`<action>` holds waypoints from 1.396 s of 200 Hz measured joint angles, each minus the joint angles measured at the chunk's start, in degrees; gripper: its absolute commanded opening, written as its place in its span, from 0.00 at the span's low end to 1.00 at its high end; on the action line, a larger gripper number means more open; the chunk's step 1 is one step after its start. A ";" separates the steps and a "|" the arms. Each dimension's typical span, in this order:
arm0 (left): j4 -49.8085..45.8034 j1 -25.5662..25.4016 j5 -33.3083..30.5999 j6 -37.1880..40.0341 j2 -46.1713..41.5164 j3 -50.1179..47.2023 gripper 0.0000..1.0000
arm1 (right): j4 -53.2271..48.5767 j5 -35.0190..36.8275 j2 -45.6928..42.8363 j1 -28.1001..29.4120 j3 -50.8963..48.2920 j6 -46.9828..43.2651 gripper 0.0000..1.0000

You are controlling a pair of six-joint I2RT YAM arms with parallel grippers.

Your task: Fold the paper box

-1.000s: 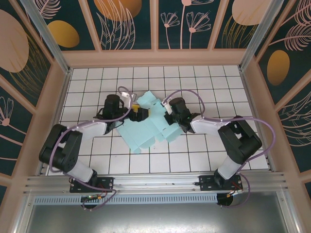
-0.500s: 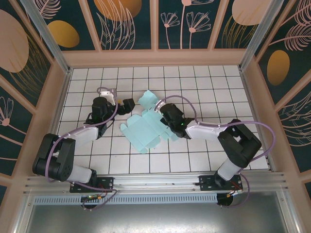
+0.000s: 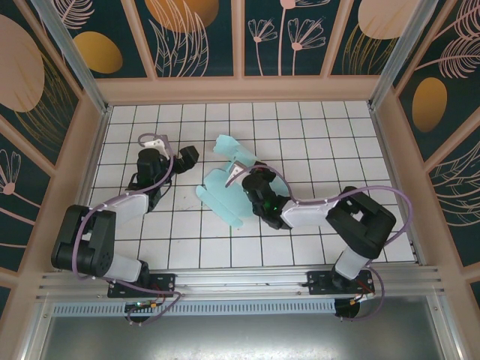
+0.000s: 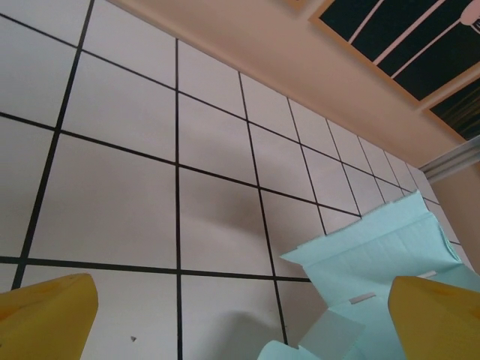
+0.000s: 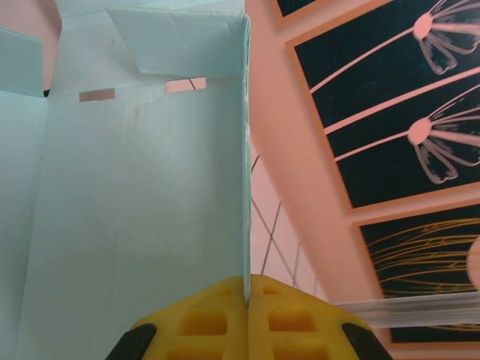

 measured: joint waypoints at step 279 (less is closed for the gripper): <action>-22.58 -1.25 17.05 0.59 37.07 39.21 0.58 | 30.01 6.12 12.74 4.22 -6.78 -21.53 0.00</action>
